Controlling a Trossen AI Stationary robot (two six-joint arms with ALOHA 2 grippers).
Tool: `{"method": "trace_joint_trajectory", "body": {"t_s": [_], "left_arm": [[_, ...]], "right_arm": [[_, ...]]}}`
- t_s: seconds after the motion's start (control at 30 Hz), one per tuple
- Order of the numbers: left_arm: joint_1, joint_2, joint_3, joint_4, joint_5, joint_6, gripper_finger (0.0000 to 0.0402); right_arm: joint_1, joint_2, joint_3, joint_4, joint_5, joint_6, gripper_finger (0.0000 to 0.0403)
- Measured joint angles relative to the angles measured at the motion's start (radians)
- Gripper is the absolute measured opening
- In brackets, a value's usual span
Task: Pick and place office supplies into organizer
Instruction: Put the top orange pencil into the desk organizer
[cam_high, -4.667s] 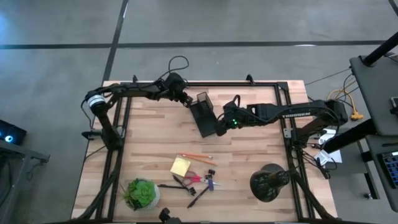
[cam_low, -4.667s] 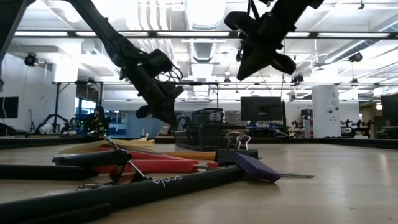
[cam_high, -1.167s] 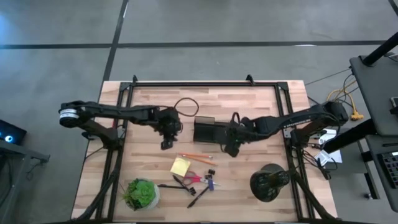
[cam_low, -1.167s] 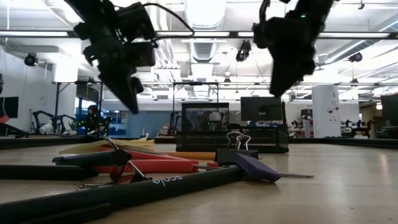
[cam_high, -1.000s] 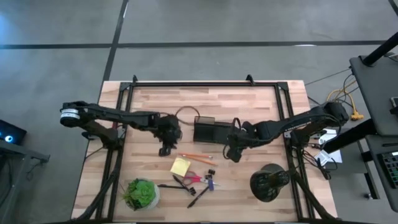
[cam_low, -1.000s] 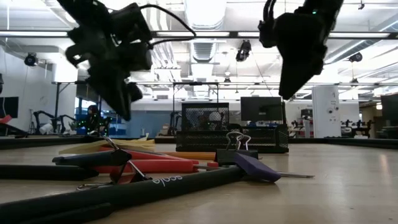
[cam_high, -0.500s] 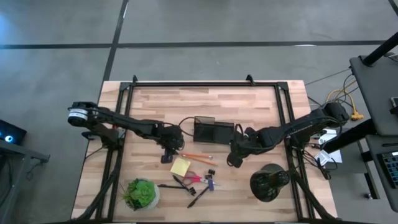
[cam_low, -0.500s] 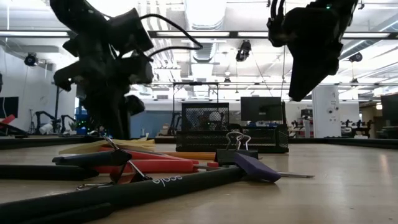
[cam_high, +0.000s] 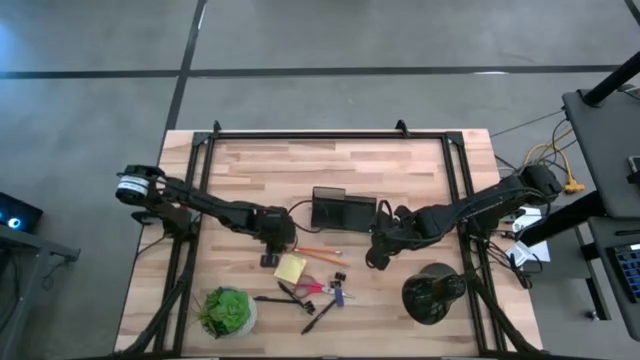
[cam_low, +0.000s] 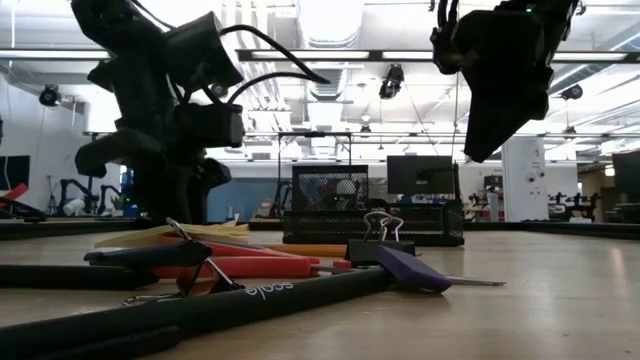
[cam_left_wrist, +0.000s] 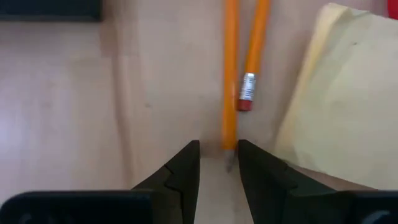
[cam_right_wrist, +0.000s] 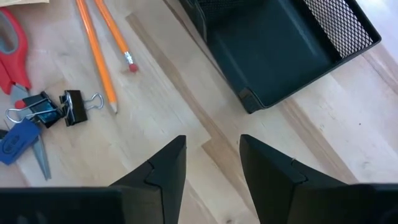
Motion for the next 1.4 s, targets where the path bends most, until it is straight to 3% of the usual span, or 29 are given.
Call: {"method": "trace_joint_trajectory", "body": {"t_s": [0.3, 0.63, 1.07, 1.4], "left_arm": [[-0.038, 0.024, -0.001, 0.056, -0.036, -0.024, 0.0088], [-0.054, 0.031, -0.001, 0.075, -0.032, -0.024, 0.0007], [-0.054, 0.005, -0.003, 0.062, -0.094, -0.026, 0.0000], [-0.052, -0.106, 0.009, 0.061, -0.188, -0.025, 0.0002]], "right_arm": [[0.000, 0.000, -0.001, 0.000, 0.003, 0.008, 0.0139], [0.000, 0.000, -0.007, -0.001, 0.003, 0.016, 0.0137], [0.000, 0.001, -0.008, 0.000, 0.003, 0.027, 0.0134], [-0.001, 0.001, -0.008, 0.003, 0.042, 0.027, 0.0130]]}}
